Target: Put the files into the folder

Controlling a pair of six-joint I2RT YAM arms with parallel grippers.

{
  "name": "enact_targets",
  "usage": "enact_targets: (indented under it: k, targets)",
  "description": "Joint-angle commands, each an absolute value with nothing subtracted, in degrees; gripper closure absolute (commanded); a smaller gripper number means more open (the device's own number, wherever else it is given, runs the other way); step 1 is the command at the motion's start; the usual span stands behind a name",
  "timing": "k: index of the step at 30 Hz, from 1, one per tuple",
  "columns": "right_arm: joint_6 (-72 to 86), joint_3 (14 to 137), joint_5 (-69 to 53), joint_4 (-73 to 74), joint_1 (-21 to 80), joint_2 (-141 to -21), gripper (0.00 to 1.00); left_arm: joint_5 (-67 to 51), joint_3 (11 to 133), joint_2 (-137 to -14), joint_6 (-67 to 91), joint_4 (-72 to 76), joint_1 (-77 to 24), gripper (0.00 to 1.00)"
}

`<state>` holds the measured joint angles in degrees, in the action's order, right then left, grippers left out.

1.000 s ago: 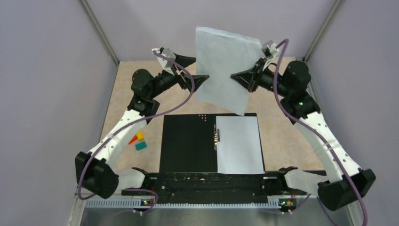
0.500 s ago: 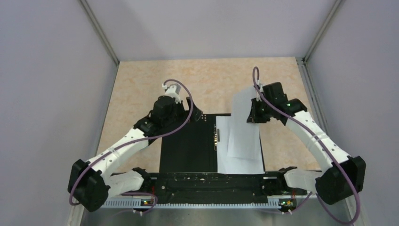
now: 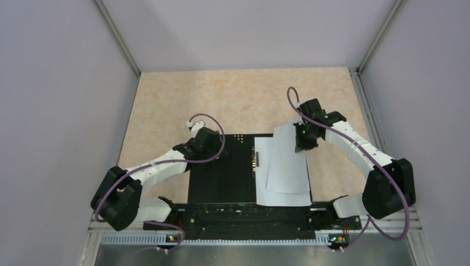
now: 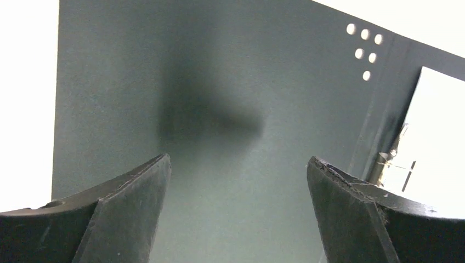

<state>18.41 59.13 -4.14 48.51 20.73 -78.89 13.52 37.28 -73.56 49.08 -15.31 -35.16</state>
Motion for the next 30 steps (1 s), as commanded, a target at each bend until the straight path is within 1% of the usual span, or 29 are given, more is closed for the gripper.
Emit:
enact_targets:
  k: [1,7,11,15,19,30]
  targets:
    - [17.4,63.0,-4.8,51.9,20.7,-77.2,1.00,19.3,38.4,-75.6,53.1,-16.8,-35.5,0.02]
    - [18.1,64.6,-11.9,55.5,20.6,-72.3,1.00,21.3,38.5,-76.1,54.4,-17.5,-35.7,0.02]
    - [19.4,60.6,-15.6,54.5,20.6,-71.7,1.00,21.5,39.2,-76.9,54.2,-17.6,-35.7,0.02]
    - [19.8,57.4,-11.6,52.9,20.0,-74.5,1.00,21.4,39.6,-77.7,54.3,-17.4,-35.8,0.02]
    - [19.6,57.4,-5.9,52.2,19.7,-79.1,1.00,21.4,40.2,-78.3,54.0,-17.5,-36.0,0.02]
    - [18.6,59.0,-5.4,49.7,20.1,-84.5,1.00,21.2,40.8,-79.7,53.8,-17.2,-36.5,0.02]
